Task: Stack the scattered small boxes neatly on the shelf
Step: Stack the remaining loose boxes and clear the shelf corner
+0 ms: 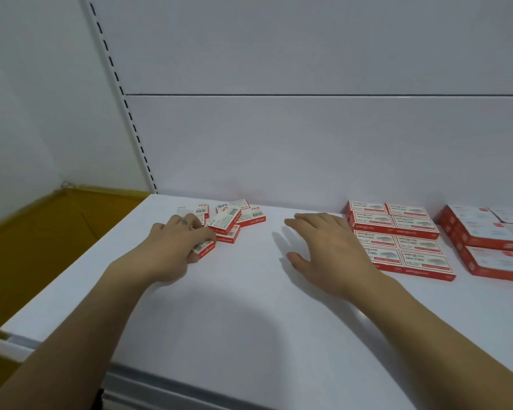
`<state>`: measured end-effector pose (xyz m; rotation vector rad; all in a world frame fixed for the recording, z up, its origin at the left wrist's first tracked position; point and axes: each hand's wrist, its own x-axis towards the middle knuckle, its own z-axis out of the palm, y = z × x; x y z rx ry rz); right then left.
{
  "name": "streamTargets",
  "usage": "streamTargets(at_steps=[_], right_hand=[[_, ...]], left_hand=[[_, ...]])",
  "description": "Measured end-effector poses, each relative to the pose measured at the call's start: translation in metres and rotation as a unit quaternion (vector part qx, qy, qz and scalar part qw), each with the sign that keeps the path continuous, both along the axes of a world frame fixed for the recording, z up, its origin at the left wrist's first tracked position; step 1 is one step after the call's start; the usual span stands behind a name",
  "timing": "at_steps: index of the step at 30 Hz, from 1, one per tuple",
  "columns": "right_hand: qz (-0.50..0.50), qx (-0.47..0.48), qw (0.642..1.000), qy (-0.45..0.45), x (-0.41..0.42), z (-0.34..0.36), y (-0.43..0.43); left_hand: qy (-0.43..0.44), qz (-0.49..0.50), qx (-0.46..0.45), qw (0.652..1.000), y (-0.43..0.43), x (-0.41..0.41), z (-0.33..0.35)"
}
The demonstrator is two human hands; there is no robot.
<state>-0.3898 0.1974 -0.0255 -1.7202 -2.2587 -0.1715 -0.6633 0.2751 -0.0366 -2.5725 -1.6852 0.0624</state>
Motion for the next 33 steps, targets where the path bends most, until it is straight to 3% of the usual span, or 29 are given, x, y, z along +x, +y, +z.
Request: streamTargets(at_steps=[5, 10, 14, 18, 22, 30, 33], right_hand=[[-0.004, 0.003, 1.0, 0.014, 0.002, -0.002, 0.0], [0.001, 0.008, 1.0, 0.017, 0.003, -0.002, 0.001], [-0.001, 0.014, 1.0, 0.023, 0.007, 0.005, 0.001], [-0.011, -0.009, 0.999, 0.031, 0.023, 0.015, 0.002], [-0.023, -0.042, 0.992, 0.121, 0.04, 0.015, -0.009], [-0.076, -0.049, 0.945, 0.313, 0.057, 0.004, -0.023], [-0.068, -0.085, 0.924, 0.367, 0.051, 0.004, -0.022]], left_hand=[[0.054, -0.01, 0.078, 0.995, -0.009, 0.02, 0.004], [0.021, -0.061, 0.112, 0.992, -0.018, 0.053, 0.014], [-0.065, -0.094, 0.074, 0.991, -0.022, 0.079, 0.026], [-0.208, -0.139, 0.024, 0.968, -0.022, 0.109, 0.045], [-0.377, -0.176, -0.043, 0.908, -0.019, 0.142, 0.049], [-0.595, -0.143, -0.106, 0.783, -0.034, 0.185, 0.026], [-0.677, -0.113, -0.159, 0.71, -0.039, 0.181, 0.021]])
